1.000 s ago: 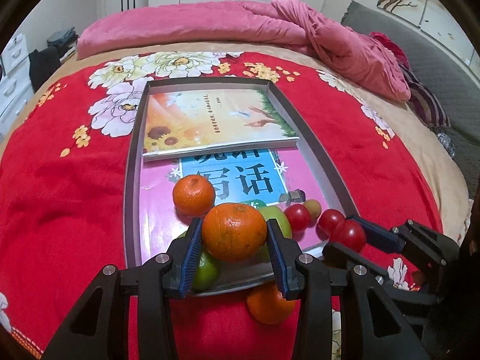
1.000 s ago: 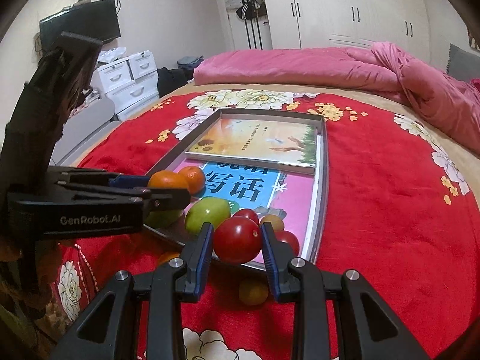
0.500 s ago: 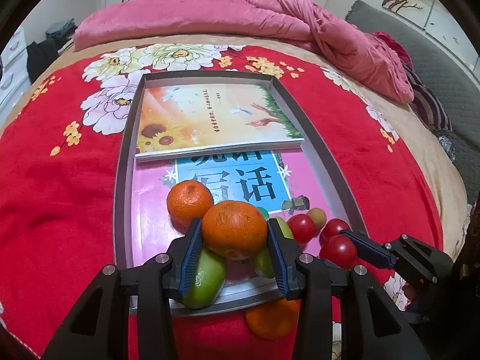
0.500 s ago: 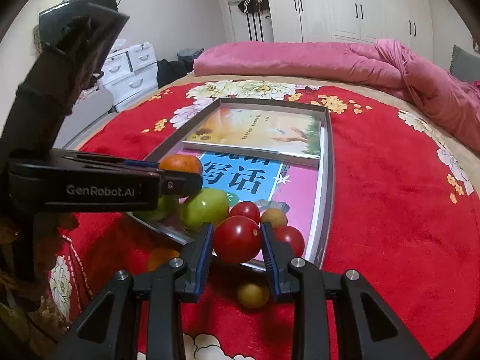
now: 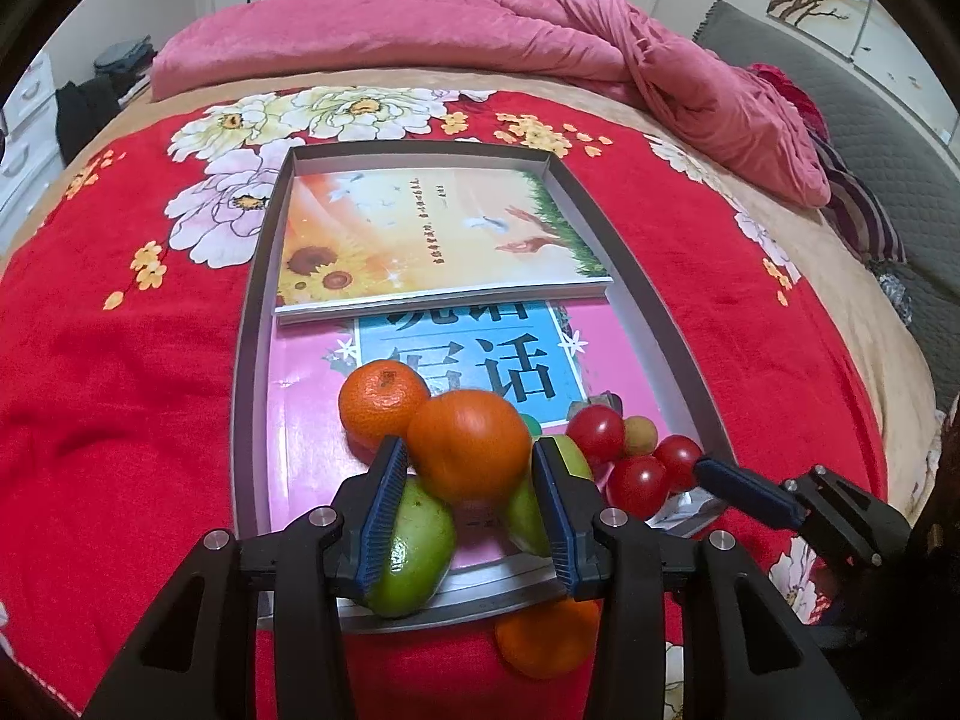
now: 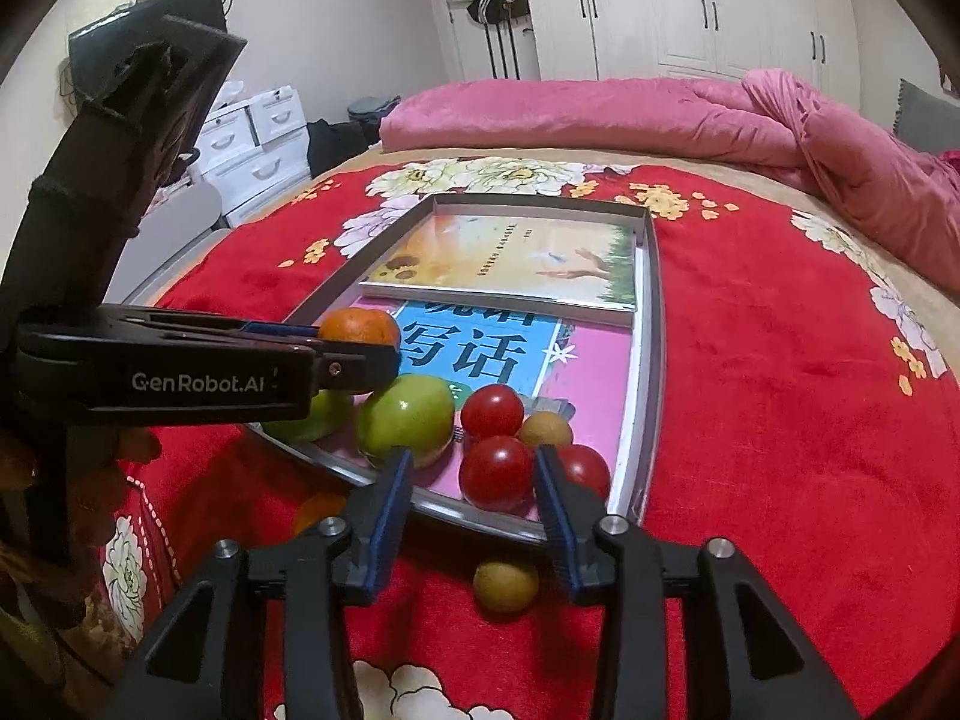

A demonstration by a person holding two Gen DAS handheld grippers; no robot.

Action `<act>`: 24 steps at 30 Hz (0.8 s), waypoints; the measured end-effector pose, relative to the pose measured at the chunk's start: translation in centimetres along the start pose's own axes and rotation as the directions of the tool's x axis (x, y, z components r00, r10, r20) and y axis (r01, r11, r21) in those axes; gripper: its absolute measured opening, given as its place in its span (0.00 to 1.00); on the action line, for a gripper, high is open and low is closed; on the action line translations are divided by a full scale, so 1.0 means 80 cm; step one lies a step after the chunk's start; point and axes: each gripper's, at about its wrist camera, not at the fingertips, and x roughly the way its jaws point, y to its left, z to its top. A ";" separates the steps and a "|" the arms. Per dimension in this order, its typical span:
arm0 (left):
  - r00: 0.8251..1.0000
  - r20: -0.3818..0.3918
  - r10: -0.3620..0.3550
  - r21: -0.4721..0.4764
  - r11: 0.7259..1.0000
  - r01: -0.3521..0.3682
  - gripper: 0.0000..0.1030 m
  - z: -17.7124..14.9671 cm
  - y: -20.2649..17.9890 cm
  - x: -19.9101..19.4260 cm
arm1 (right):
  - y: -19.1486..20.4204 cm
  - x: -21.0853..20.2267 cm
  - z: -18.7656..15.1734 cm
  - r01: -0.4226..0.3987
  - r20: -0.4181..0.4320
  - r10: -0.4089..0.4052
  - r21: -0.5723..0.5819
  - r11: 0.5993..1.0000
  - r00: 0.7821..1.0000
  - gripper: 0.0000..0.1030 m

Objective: Organize fruits
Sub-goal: 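Open the left gripper to drop the orange while the right gripper releases the tomato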

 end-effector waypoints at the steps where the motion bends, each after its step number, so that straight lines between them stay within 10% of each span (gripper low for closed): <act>1: 1.000 0.000 0.002 -0.002 1.000 -0.002 0.44 0.000 0.001 0.000 | -0.001 -0.001 0.000 -0.001 0.004 0.001 0.005 1.000 1.000 0.43; 24: 1.000 0.024 -0.001 -0.031 1.000 0.002 0.56 -0.006 0.015 -0.019 | -0.023 -0.025 0.008 0.035 0.067 -0.041 0.079 0.996 0.997 0.67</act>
